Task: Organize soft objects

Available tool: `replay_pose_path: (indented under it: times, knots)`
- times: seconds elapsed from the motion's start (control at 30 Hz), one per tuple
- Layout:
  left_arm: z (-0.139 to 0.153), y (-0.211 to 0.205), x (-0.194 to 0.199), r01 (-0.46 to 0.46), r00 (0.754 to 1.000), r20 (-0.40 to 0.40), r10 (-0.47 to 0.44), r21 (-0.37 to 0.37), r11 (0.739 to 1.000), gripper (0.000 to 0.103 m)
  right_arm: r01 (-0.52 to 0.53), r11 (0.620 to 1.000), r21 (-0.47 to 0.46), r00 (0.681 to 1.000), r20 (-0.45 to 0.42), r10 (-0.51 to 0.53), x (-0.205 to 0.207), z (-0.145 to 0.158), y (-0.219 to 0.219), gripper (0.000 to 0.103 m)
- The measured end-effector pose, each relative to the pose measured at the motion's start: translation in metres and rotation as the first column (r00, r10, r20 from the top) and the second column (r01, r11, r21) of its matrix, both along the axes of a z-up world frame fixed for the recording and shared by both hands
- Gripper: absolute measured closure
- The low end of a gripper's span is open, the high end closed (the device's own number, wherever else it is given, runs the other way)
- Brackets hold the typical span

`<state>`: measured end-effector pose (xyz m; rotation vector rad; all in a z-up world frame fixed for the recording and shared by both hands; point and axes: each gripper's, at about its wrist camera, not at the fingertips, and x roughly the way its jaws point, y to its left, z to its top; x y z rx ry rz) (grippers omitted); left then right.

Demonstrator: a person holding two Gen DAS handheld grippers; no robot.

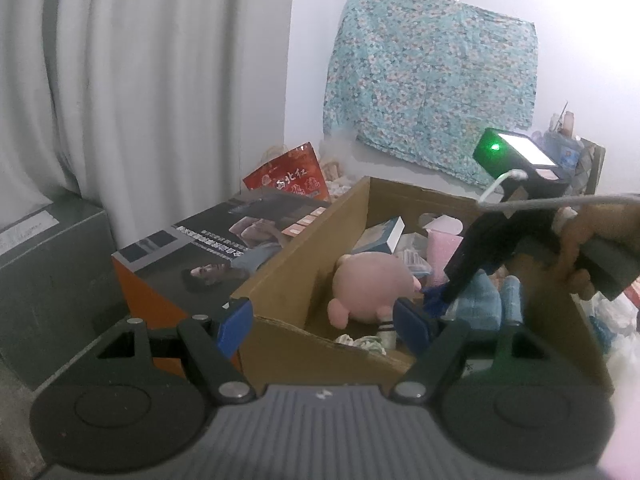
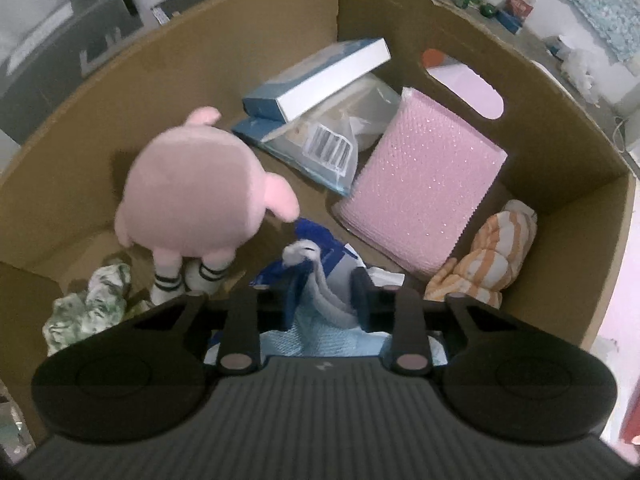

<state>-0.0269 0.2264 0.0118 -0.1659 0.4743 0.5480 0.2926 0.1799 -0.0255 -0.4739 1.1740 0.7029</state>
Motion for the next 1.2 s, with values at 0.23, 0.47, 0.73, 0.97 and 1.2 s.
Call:
replay_pose_path:
  times: [0.23, 0.47, 0.73, 0.97, 1.2]
  knots:
    - [0.000, -0.001, 0.000, -0.003, 1.000, -0.001, 0.003, -0.005, 1.000, 0.025, 0.044, 0.995, 0.093, 0.999, 0.010, -0.045, -0.001, 0.005, -0.011, 0.087]
    - [0.001, -0.004, -0.001, 0.002, 1.000, -0.005, -0.002, 0.002, 1.000, 0.025, 0.129, 0.977, 0.167, 0.991, 0.010, -0.133, 0.000, 0.014, -0.025, 0.074]
    - [0.009, -0.015, -0.006, 0.022, 1.000, 0.012, -0.022, 0.009, 1.000, 0.014, 0.133, 0.896, 0.425, 0.981, 0.076, -0.181, -0.051, 0.081, -0.093, 0.045]
    - [0.018, -0.033, -0.015, 0.099, 0.995, 0.025, -0.099, -0.012, 0.995, 0.004, 0.025, 0.896, 0.442, 0.936, 0.305, -0.176, -0.155, 0.116, -0.149, 0.001]
    - [0.024, -0.069, -0.017, 0.229, 0.973, 0.007, -0.229, -0.026, 0.973, 0.000, 0.111, 0.929, 0.354, 0.837, 0.471, -0.279, -0.230, 0.104, -0.193, 0.001]
